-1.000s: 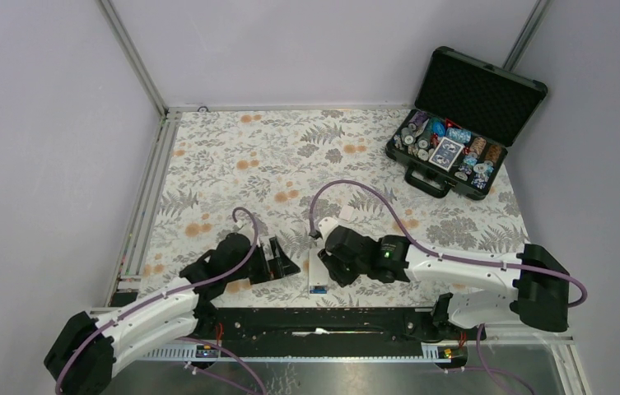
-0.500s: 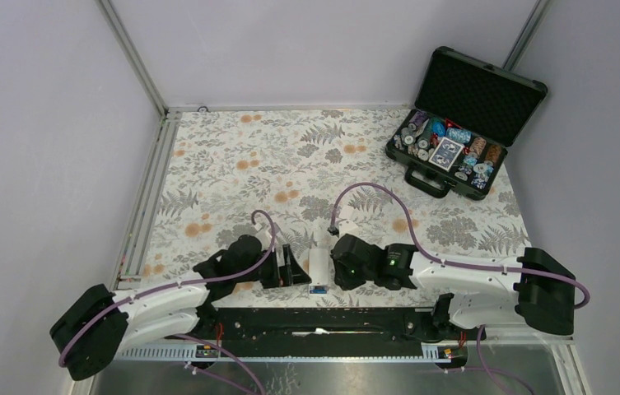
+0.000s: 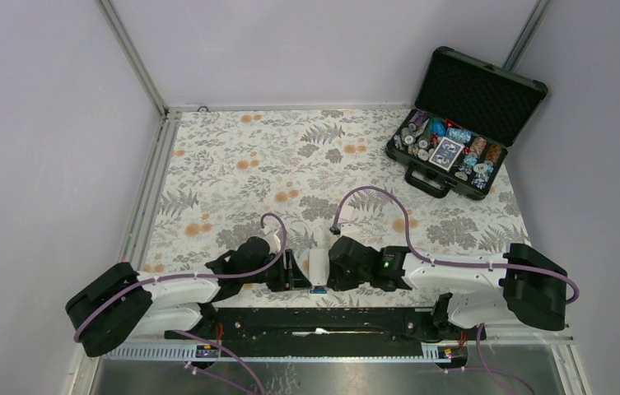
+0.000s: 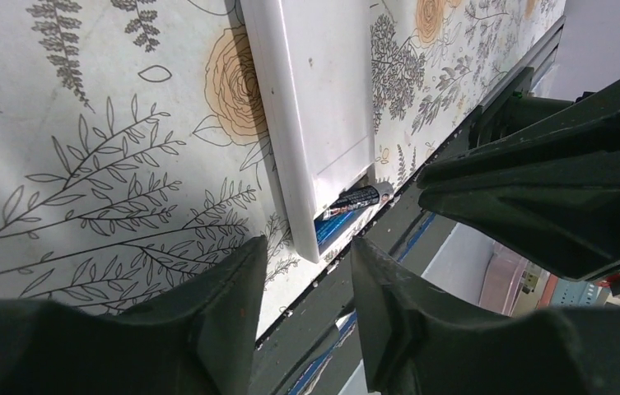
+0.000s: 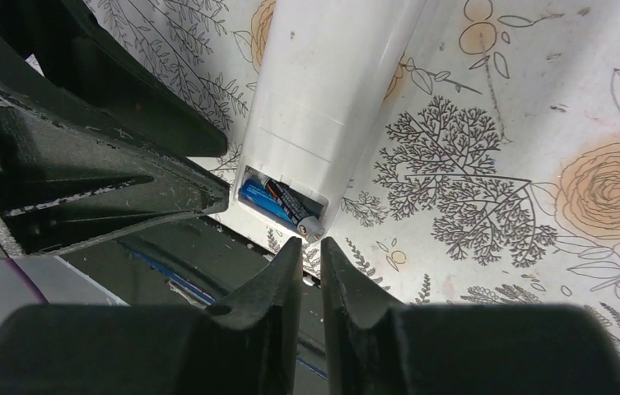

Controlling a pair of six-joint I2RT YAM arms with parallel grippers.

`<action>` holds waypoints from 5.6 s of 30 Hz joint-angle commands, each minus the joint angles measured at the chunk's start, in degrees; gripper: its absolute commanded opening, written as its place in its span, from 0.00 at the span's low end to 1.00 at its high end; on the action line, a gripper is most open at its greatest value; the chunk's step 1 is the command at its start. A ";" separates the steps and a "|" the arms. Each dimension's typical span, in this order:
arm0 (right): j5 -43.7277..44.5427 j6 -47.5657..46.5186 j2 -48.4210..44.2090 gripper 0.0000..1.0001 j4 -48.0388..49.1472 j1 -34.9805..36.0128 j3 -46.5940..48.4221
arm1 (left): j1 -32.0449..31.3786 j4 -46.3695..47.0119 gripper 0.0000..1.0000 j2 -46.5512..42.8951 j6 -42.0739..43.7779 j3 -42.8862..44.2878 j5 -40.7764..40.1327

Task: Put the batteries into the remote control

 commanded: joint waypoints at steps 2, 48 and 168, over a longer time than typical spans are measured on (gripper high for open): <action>-1.43 2.66 2.50 0.21 2.85 0.23 0.25 | -0.45 3.61 0.44 3.14 0.19 -1.30 1.00; 0.78 -0.49 5.26 0.22 -0.24 0.22 4.26 | -1.18 7.85 0.26 8.15 -0.17 -0.48 2.22; 5.68 -33.67 10.72 0.73 -8.31 -21.29 21.53 | -2.26 6.80 0.31 14.50 -0.80 7.27 1.89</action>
